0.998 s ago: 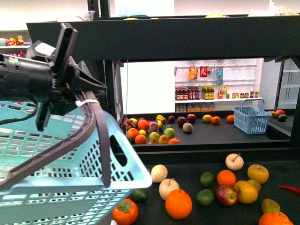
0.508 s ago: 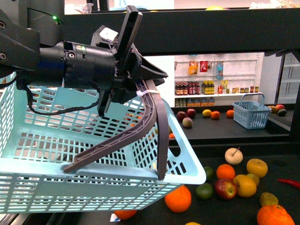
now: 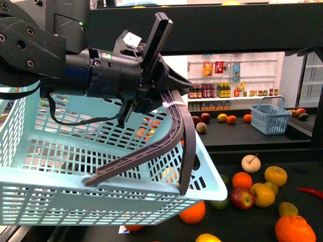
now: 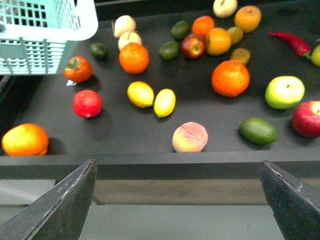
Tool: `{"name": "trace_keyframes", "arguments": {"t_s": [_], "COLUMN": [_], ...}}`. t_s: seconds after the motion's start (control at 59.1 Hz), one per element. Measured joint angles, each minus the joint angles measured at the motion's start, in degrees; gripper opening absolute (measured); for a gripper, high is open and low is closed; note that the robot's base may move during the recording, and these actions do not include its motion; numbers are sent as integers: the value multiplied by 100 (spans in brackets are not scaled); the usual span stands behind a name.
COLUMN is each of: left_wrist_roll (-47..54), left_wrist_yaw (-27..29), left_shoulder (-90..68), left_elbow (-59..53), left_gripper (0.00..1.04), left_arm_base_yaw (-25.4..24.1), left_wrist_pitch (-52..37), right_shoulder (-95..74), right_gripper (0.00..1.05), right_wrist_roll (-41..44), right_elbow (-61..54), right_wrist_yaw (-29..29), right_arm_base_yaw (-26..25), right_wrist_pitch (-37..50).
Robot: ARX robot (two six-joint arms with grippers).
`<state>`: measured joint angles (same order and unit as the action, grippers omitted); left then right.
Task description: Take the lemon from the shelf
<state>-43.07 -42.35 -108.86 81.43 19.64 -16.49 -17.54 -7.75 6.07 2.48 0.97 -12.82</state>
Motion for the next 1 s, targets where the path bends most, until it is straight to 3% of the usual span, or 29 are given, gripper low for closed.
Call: {"name": "trace_keyframes", "arguments": {"t_s": [0.203,0.406,0.643,0.998], "left_wrist_roll": [2,4,24,26], "left_wrist_yaw": [-11,-13,-17,-9], "left_shoulder": [0,0,-7,-9], "left_elbow": [0,0,4,4], "left_gripper": [9,9,9,9], "left_arm_base_yaw": [9,9,9,9], "left_wrist_pitch": [0,0,0,0], "right_shoulder": [-3088,-6634,-9488,-11794], "right_gripper": [97,97,97,97], "right_wrist_roll": [9,-107,-522,-1036], "right_elbow": [767,2114,3960,6352], "right_wrist_yaw": [686,903,660,24], "right_arm_base_yaw": [-592,-573,-389,72], "right_wrist_pitch": [1657,2581,2883,2404]}}
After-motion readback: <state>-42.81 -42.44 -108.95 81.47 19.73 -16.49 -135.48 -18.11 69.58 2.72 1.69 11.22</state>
